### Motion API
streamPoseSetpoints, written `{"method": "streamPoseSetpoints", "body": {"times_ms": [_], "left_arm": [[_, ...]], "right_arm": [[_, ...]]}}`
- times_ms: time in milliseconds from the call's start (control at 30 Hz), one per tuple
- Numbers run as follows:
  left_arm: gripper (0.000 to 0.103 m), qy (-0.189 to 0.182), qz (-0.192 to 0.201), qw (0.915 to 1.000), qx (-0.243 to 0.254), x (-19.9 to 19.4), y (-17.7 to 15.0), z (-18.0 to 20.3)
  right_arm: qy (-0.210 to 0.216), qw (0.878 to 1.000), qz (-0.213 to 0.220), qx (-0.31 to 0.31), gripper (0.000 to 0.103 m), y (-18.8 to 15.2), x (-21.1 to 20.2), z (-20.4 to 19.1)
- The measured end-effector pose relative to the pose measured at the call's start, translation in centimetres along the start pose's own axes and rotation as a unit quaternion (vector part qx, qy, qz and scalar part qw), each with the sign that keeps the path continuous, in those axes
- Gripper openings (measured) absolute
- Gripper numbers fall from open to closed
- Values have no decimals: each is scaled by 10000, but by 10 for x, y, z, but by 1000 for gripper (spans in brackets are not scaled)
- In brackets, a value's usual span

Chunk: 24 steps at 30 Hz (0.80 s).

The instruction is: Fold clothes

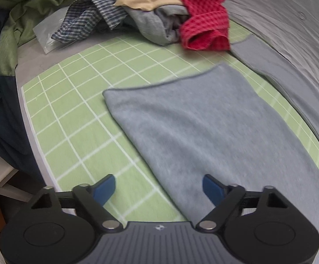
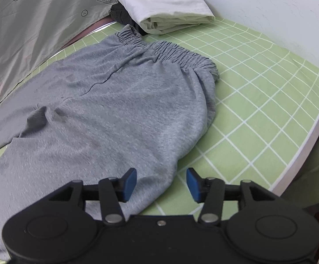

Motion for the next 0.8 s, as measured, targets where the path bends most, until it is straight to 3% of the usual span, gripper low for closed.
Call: {"method": "streamPoseSetpoints", "body": {"times_ms": [133, 167, 200, 233, 267, 333, 433, 667, 767, 800], "left_arm": [[54, 102, 89, 9999, -77, 8, 12, -5], [40, 142, 125, 9998, -42, 9, 14, -5], [16, 180, 158, 9997, 0, 10, 16, -6], [4, 183, 157, 9997, 6, 11, 17, -7], [1, 134, 157, 9998, -45, 12, 19, -10], [1, 220, 191, 9995, -145, 13, 21, -17], [1, 377, 270, 9988, 150, 15, 25, -24], [1, 380, 285, 9983, -351, 15, 36, -62], [6, 420, 254, 9985, -261, 15, 34, -61], [6, 453, 238, 9985, -197, 15, 32, -59]], "right_arm": [[-53, 10000, -22, 57, 53, -3, -2, -4], [-61, 10000, -29, 69, 53, -4, -2, -6], [-69, 9999, -36, 81, 53, -5, -2, -7], [-78, 9999, -42, 96, 53, -6, -2, -9], [-80, 9999, -50, 111, 53, -7, -2, -10], [-67, 9999, -67, 116, 53, -7, -1, -14], [-44, 9999, -82, 97, 53, -6, 1, -20], [-57, 10000, -17, 23, 56, 0, 2, -23], [-152, 9999, 17, 40, 68, 4, 4, -18], [-224, 9997, 39, 25, 78, 6, 5, -14]]}}
Point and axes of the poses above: each gripper's, at about its wrist camera, not at the fingertips, and x roughly the way its jaws point, z to its right, y to its top, the point moved 2 cm from there along x, roughly the way its jaws point
